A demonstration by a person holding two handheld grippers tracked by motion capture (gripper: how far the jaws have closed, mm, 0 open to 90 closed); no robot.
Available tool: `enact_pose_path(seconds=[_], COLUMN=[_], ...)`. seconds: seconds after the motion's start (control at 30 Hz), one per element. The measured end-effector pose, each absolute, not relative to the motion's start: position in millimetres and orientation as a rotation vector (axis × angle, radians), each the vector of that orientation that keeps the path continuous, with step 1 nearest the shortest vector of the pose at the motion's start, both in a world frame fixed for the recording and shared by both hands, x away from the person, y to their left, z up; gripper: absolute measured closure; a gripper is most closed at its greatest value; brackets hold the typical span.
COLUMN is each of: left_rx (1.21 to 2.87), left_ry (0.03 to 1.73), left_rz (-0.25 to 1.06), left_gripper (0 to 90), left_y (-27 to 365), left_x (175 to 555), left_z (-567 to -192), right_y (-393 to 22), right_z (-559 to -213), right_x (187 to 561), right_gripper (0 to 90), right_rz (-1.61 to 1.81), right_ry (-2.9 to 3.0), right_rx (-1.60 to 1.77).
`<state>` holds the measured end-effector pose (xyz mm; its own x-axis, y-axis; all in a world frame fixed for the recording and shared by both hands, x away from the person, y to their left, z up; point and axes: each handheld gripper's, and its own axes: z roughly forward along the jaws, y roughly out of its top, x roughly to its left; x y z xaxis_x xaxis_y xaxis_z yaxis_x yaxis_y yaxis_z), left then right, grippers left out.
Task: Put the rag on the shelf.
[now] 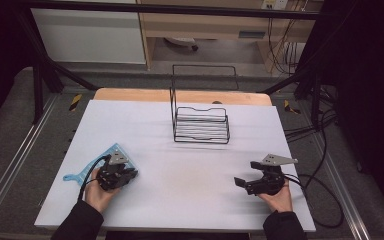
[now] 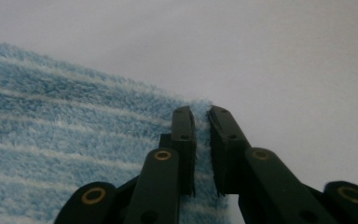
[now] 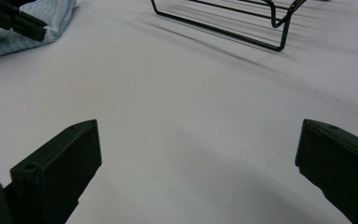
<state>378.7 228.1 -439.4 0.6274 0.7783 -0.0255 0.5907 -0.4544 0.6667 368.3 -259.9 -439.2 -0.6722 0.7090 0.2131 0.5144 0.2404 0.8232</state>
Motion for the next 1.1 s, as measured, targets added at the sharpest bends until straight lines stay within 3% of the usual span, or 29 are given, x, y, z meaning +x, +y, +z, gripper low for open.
enact_pose_path(seconds=[0.27,0.67,1.1], left_rx=[2.16,2.041,2.018], left_ry=[1.079,1.093,1.079], left_rz=[0.358,0.328,0.321], left_gripper=[84.8,84.7,84.3], left_y=[232.0,231.0,213.9], left_x=[378.5,372.0,366.5], left_z=[-436.7,-423.3,-418.0], right_y=[-259.9,-259.6,-259.3], right_z=[-439.1,-439.6,-439.7], right_x=[368.4,368.8,369.0], right_gripper=[0.9,1.0,1.1], right_rz=[1.409,1.406,1.402], right_ry=[2.304,2.311,2.314], right_rx=[1.154,1.148,1.148])
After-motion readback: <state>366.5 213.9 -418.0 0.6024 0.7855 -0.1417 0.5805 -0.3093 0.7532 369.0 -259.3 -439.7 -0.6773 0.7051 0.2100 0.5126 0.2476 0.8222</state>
